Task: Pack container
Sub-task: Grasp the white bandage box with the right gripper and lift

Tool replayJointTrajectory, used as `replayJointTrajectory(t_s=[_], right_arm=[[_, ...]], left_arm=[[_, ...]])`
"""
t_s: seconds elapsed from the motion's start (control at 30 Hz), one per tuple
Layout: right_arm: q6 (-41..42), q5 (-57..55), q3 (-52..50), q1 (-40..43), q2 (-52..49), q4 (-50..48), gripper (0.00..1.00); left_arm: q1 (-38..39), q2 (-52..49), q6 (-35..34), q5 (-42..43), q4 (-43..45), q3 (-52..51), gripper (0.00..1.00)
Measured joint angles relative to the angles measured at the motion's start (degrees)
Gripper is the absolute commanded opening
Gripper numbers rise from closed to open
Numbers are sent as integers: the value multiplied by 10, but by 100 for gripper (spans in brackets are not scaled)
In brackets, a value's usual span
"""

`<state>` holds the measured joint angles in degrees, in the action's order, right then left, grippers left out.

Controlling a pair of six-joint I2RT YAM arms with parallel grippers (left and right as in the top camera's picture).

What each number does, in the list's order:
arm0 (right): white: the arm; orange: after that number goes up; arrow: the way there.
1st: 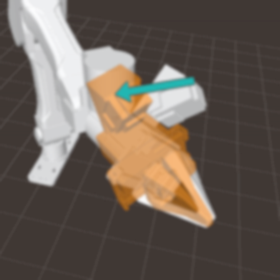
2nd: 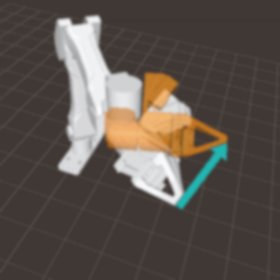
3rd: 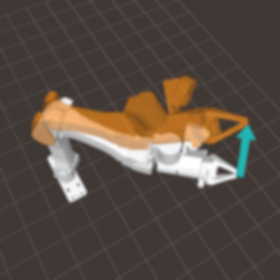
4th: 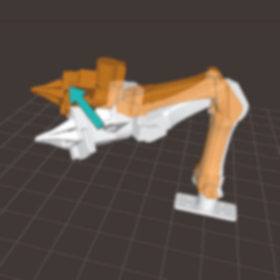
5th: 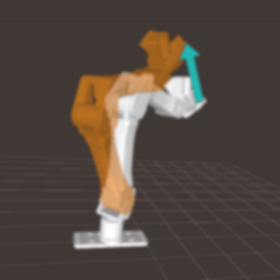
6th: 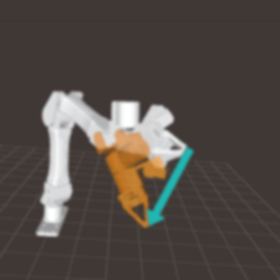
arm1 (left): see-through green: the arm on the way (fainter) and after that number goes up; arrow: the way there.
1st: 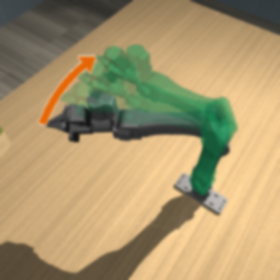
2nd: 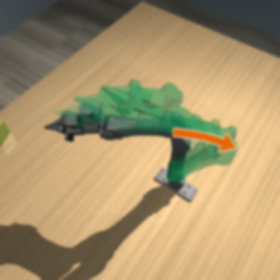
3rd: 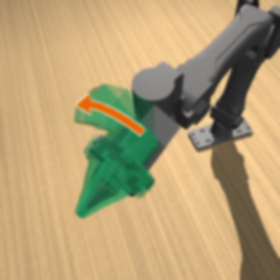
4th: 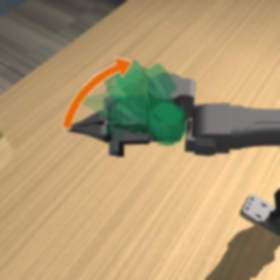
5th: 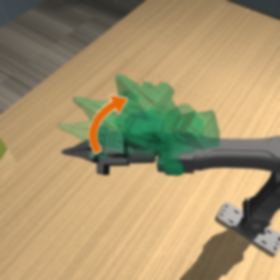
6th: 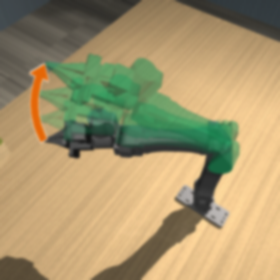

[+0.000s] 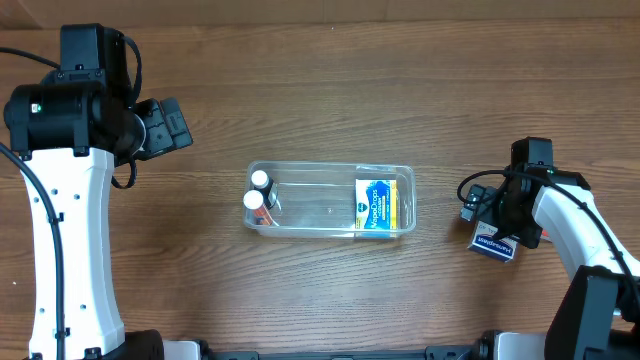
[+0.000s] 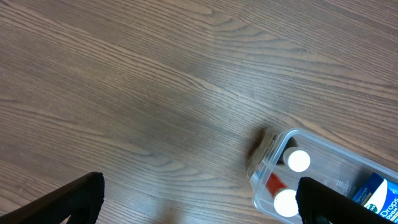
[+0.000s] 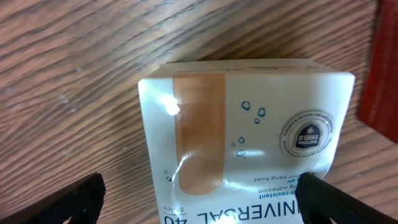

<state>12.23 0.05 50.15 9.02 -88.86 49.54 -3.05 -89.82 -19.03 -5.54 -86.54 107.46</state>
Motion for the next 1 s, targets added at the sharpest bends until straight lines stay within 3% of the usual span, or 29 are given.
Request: replayJointTrajectory(t_s=[0.27, 0.47, 0.53, 0.77, 1.0], right_arm=[[-20, 51, 0, 0, 5, 0, 98], [-22, 66, 0, 0, 5, -2, 84], [-20, 65, 0, 0, 5, -2, 84], [-17, 64, 0, 0, 5, -3, 85], [-17, 71, 4, -1, 5, 4, 99]], left_arm=[[0, 0, 0, 0, 0, 0, 100], [0, 0, 0, 0, 0, 0, 100], [0, 0, 0, 0, 0, 0, 100], [0, 0, 0, 0, 0, 0, 100], [0, 0, 0, 0, 0, 0, 100]])
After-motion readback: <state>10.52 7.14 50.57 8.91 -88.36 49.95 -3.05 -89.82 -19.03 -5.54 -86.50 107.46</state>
